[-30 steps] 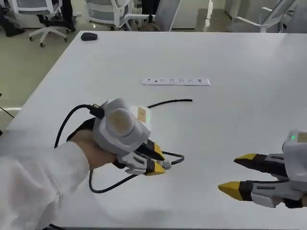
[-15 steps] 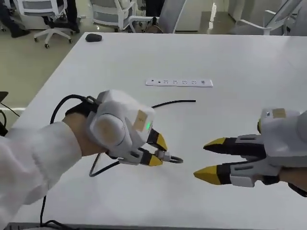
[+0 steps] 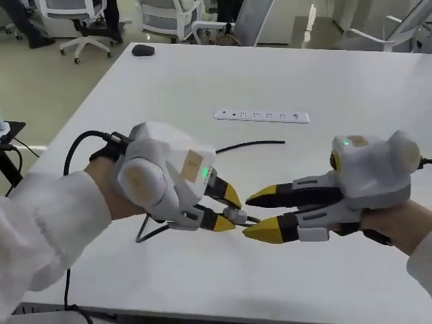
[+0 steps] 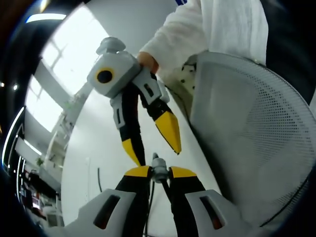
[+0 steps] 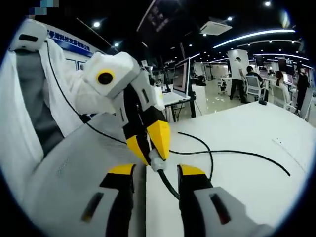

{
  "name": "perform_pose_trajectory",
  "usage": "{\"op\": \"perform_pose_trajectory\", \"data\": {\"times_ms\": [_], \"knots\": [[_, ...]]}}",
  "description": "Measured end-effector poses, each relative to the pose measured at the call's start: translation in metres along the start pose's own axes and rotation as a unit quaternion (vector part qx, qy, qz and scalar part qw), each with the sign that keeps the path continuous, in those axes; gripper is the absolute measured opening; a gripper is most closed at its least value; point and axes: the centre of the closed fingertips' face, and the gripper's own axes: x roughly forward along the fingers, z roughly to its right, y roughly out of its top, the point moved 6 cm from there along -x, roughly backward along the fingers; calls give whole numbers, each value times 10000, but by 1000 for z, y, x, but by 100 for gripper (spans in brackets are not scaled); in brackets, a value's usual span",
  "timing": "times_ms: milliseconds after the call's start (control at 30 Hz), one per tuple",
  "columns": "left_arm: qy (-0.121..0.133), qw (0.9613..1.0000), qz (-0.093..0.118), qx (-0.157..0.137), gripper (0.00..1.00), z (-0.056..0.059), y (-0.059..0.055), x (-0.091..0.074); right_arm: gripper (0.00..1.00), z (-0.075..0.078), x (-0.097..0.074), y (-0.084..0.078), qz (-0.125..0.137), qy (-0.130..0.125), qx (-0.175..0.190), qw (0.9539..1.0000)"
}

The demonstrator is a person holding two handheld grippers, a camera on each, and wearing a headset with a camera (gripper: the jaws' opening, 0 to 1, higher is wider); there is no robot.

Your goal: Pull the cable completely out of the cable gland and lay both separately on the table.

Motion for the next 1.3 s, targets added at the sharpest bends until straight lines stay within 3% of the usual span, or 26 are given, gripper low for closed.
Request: {"op": "perform_pose_trajectory", "data": {"times_ms": [167,333,367,533,667,767,833,867,933,1033,1100,1300], "knots": [[123,9999,1,-62,15,5,-2,-10,17,1,13,2,79,367,95,9993],[192,9996,30,-195,15,8,-7,-15,15,0,20,3,215,509,131,9984],[199,9993,156,-287,15,10,-6,-15,13,1,20,4,244,474,147,9985],[365,9979,255,-478,16,9,-9,-15,12,-1,20,4,185,408,372,9983],[504,9892,505,-1284,17,5,-15,-13,12,0,19,3,97,212,604,9979],[544,9778,891,-1816,18,3,-18,-15,12,-1,15,6,119,156,811,9965],[534,9705,1129,-2063,18,3,-18,-16,12,-2,13,9,101,147,885,9959],[521,9688,1195,-2106,18,3,-18,-16,12,-3,12,10,83,142,926,9956],[467,9605,1397,-2363,18,5,-18,-17,12,-5,11,12,24,150,1001,9949],[501,9510,1688,-2542,18,6,-15,-18,12,-7,8,14,-24,144,1031,9946],[494,9489,1754,-2575,17,6,-15,-20,12,-10,5,16,-54,198,1027,9945],[492,9379,2098,-2718,16,9,-7,-22,12,-14,0,20,7,332,1402,9896]]}}
